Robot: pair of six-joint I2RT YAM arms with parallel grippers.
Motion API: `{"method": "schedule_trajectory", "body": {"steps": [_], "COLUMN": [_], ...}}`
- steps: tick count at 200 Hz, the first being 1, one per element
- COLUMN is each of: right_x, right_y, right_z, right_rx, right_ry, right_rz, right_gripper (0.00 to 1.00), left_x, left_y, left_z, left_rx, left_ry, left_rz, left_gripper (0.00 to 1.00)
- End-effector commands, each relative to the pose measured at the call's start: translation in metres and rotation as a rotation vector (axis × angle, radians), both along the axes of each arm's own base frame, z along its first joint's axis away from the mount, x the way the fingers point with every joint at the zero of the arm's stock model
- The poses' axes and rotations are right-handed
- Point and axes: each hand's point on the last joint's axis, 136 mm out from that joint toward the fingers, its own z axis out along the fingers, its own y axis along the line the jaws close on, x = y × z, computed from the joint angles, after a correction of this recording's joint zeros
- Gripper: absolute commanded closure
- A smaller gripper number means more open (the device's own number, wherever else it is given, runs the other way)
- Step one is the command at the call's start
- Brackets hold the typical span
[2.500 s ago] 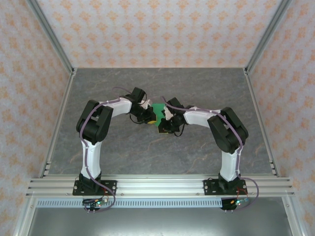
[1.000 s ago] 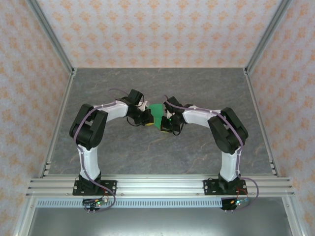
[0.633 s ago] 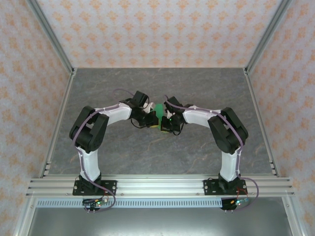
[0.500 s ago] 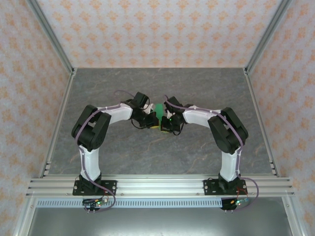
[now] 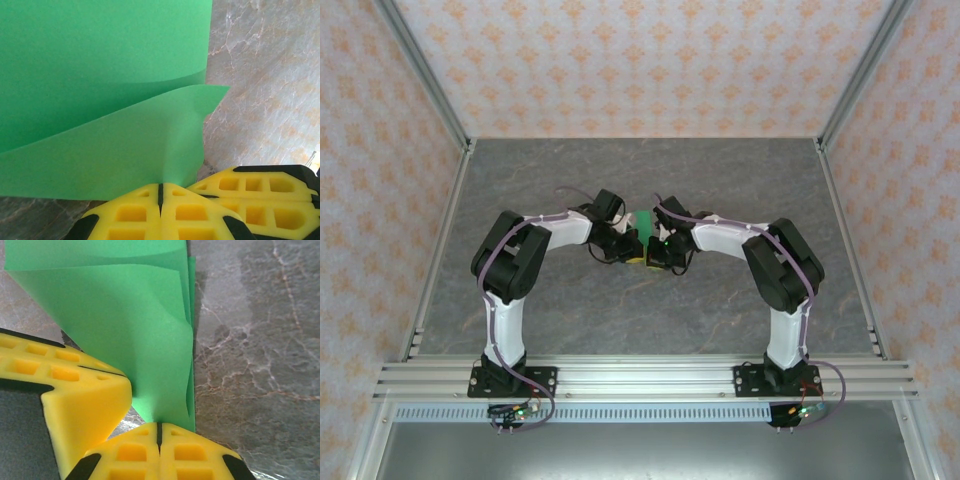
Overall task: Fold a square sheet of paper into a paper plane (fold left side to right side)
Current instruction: Third fold the triangle at the center of the table.
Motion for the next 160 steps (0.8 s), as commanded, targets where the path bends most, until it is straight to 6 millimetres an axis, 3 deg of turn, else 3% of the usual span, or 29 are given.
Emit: {"method": "schedule_trajectory", "body": {"steps": [1, 57, 139, 160], "right_x": [-0.026, -0.032, -0.034, -0.034], "right_y": [-0.041, -0.046, -0.049, -0.048], "right_z": [-0.048, -0.052, -0.051, -0.050], "right_rx": [-0.198, -0.217, -0.212, -0.208], "right_ry": [0.113, 0.135, 0.138, 0.135], "right_rz": [-0.014, -0.008, -0.008, -0.005], "right_gripper": [1.00, 1.00, 1.00, 1.00], "left_x": [0.009, 0.017, 0.039, 0.045], "left_y": [0.005, 0.035, 0.119, 0.133], "left_z": [-0.009, -0.032, -0.042, -0.041], "left_rx": [0.055, 0.168, 0.230, 0.228], "left_ry": [-0.011, -0.003, 0.016, 0.016], "left_rz": [0.007, 0.023, 0.119, 0.137], "left_gripper": [0.99, 1.00, 1.00, 1.00]}}
